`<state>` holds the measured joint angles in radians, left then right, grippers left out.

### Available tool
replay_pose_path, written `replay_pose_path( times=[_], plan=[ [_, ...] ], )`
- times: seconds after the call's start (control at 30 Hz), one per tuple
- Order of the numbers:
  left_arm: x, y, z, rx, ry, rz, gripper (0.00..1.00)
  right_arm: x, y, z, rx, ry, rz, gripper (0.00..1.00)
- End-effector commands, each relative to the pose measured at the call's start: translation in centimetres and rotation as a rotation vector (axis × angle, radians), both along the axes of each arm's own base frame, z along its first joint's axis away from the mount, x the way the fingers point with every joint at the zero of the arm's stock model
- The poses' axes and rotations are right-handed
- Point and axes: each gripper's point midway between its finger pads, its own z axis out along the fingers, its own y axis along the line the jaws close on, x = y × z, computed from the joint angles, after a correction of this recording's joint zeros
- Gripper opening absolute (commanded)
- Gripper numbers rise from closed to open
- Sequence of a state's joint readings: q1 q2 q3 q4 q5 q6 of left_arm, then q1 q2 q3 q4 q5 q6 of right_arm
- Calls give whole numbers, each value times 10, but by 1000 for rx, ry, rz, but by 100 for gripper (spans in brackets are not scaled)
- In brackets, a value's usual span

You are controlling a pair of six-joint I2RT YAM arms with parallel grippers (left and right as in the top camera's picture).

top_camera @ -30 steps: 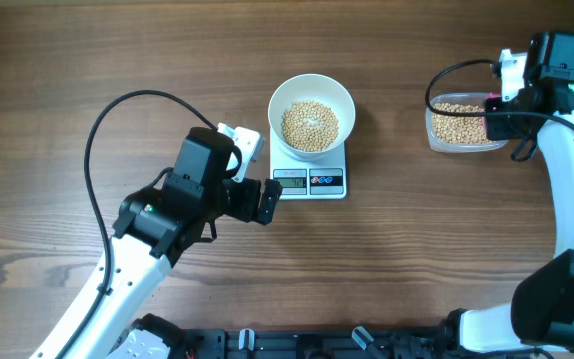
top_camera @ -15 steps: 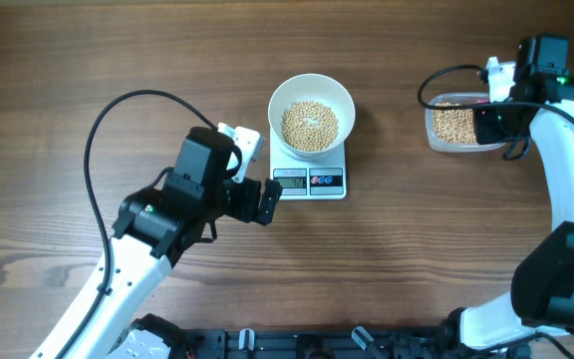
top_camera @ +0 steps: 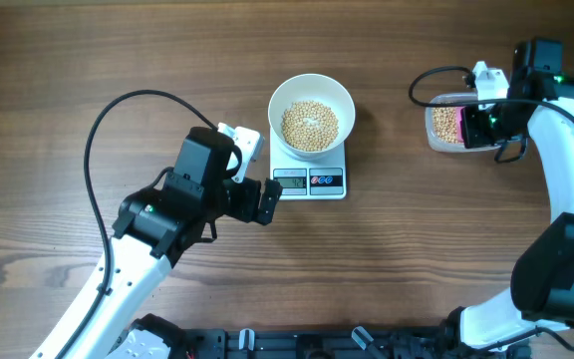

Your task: Scoop item into bowl and weigh 150g on scale

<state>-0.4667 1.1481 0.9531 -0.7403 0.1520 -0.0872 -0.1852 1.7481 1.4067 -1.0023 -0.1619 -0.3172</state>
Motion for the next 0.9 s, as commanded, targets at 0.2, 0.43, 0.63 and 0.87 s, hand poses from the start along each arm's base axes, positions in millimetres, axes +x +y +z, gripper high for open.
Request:
replay_pose_path(
  times=[0.2,0.43,0.63,0.87],
  plan=[
    [0,-3,2,-3,-10,-27,100,1,10,1,284,-21,-48,4],
    [0,-3,2,-3,-10,-27,100,2,-8,12,413,-62,-144,4],
    [0,-3,2,-3,-10,-27,100,-6,-30,11,418,-60,-212,4],
    [0,-3,2,-3,-10,-27,100,-8,-29,14,484,-59,-236,4]
  ],
)
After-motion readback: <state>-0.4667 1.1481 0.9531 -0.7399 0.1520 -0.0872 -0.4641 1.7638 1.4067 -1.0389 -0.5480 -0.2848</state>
